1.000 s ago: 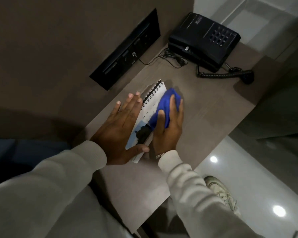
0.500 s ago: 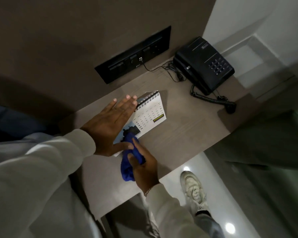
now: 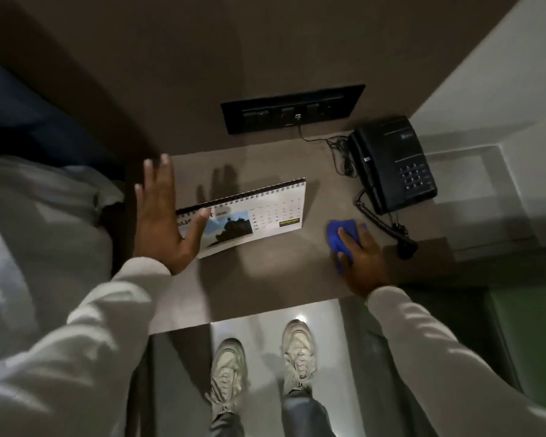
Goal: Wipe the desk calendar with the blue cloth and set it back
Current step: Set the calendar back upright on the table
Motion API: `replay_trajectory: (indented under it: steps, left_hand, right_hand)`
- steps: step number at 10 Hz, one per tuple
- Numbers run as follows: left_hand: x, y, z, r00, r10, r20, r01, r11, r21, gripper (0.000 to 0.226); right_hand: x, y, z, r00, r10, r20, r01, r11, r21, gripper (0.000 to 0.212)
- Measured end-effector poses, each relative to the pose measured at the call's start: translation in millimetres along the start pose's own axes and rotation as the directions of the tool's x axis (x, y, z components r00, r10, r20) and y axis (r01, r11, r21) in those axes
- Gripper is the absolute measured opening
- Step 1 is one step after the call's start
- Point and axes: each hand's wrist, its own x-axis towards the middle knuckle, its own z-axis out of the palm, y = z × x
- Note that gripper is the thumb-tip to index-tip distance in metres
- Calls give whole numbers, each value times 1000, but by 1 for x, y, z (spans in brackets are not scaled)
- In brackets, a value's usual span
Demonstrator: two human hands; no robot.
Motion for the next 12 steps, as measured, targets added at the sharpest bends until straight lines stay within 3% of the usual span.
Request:
replay_trajectory:
  steps: [1, 2, 3, 4, 5, 7, 8, 10, 11, 12]
  left_hand:
    - [-32, 4, 8, 928, -372, -30, 353, 900, -256, 80]
    - [-48, 12, 14, 824, -566, -20, 521, 772, -365, 62]
    - [-45, 20, 19, 761, -648, -29, 524, 640, -562, 38]
    - [-30, 24, 17, 634, -755, 165, 601, 348, -720, 40]
    - [-19, 27, 9, 594, -759, 269, 622, 220, -752, 54]
    - [12, 19, -19, 640, -726, 250, 601, 271, -752, 62]
    - [40, -2, -35, 628, -731, 266, 648, 302, -699, 89]
    - [79, -30, -45, 636, -706, 312, 682, 325, -655, 103]
    - [82, -35, -43, 623, -707, 335, 709, 328, -624, 108]
    - [81, -33, -45, 615, -720, 321, 719, 344, -604, 98]
  right_hand:
    - [6, -2, 7, 992, 59, 109, -42, 988, -150, 68]
    - [8, -37, -6, 989, 97, -111, -89, 993, 78, 68]
    - [18, -85, -34, 971, 155, -182, -20, 809, 588, 53]
    - [39, -115, -55, 993, 97, -71, -16, 692, 722, 37]
    - [50, -126, -63, 994, 105, 9, -76, 661, 747, 46]
    - [71, -149, -72, 992, 101, 81, -125, 581, 804, 49]
    - [85, -171, -79, 995, 61, 74, -95, 575, 813, 47]
    - [116, -201, -73, 999, 50, 23, -48, 608, 792, 63]
    - [122, -204, -64, 996, 84, 9, -58, 605, 794, 66]
    - [117, -209, -72, 995, 92, -25, -37, 612, 790, 54]
